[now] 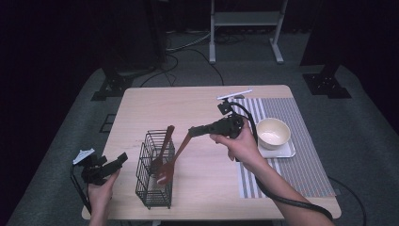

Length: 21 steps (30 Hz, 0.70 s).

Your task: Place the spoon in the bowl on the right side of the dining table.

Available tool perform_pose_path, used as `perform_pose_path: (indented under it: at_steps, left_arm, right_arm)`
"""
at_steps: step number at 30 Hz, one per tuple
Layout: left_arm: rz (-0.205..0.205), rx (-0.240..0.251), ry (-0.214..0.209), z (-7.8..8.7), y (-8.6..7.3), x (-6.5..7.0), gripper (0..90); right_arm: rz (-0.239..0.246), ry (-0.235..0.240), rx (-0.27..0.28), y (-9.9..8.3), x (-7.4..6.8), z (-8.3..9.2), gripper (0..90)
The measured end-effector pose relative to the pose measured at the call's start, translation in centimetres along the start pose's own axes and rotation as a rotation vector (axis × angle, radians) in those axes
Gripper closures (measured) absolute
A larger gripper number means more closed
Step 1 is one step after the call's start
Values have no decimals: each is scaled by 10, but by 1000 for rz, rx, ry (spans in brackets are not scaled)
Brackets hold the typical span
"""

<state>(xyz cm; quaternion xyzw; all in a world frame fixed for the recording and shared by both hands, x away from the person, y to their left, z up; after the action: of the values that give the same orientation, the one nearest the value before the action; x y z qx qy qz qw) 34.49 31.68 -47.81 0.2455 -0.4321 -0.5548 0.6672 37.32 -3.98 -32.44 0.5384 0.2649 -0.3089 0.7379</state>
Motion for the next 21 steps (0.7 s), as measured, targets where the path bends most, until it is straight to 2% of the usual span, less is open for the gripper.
perform_pose_path:
  at_steps: [12, 21]
  left_arm:
    - [-1, 1, 1, 0, 0, 0, 17]
    - [0, 3, 2, 0, 0, 0, 17]
  right_arm:
    - [-28, -3, 27, -3, 8, 18, 832]
    - [-42, -8, 28, -8, 16, 28, 831]
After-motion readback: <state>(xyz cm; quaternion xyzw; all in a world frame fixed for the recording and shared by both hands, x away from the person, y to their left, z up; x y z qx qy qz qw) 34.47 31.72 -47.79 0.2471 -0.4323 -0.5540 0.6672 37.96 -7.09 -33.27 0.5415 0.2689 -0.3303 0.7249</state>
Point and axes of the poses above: each handheld gripper's, and its own axes: z roughly backward along the jaws, y roughly out of its top, x roughly to its right, the point moved 6 cm from there along -z, roughly forward along the jaws, and after that the axes turned 7 degrees about y, right-handed, at the moved point
